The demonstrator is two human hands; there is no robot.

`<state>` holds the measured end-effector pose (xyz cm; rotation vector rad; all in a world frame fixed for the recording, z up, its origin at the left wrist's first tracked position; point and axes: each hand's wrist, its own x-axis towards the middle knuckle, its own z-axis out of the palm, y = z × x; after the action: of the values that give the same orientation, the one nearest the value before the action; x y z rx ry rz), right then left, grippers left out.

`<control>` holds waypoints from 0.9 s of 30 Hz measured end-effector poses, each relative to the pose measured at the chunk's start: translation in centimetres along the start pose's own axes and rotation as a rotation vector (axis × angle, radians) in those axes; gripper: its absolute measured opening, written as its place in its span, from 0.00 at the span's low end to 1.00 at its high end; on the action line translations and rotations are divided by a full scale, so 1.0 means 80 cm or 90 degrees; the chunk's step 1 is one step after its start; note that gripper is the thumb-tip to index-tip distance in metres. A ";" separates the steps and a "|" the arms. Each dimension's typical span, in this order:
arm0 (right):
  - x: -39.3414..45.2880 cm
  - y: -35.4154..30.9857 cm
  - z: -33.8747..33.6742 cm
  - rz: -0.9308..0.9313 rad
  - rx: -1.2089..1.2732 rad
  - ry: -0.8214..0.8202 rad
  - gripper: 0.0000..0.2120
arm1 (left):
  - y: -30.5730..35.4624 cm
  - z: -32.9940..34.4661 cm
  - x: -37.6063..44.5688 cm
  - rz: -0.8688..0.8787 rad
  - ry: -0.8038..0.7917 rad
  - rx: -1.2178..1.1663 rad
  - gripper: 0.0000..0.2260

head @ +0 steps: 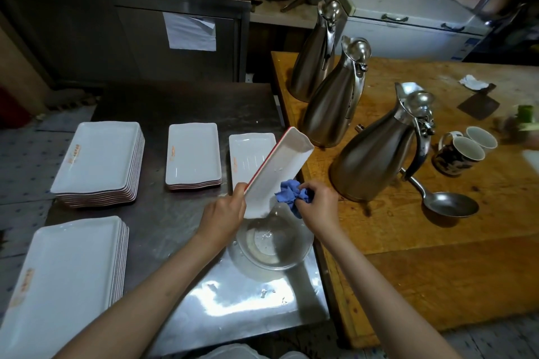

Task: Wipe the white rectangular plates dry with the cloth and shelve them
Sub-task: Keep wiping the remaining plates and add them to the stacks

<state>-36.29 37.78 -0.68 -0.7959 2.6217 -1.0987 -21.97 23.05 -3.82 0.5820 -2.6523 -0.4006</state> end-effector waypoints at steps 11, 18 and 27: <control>-0.008 0.001 0.004 -0.106 -0.051 -0.003 0.08 | 0.020 0.000 0.009 -0.402 -0.152 -0.565 0.18; -0.024 -0.001 0.016 -0.165 -0.128 -0.075 0.17 | 0.020 0.003 0.013 -0.441 -0.126 -0.593 0.17; -0.039 -0.017 0.023 -0.111 -0.151 0.050 0.18 | 0.025 0.006 0.017 -0.453 -0.048 -0.677 0.12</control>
<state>-32.50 37.58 -1.13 -1.0680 2.8296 -0.8838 -23.95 24.30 -3.08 1.0676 -1.7688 -1.8573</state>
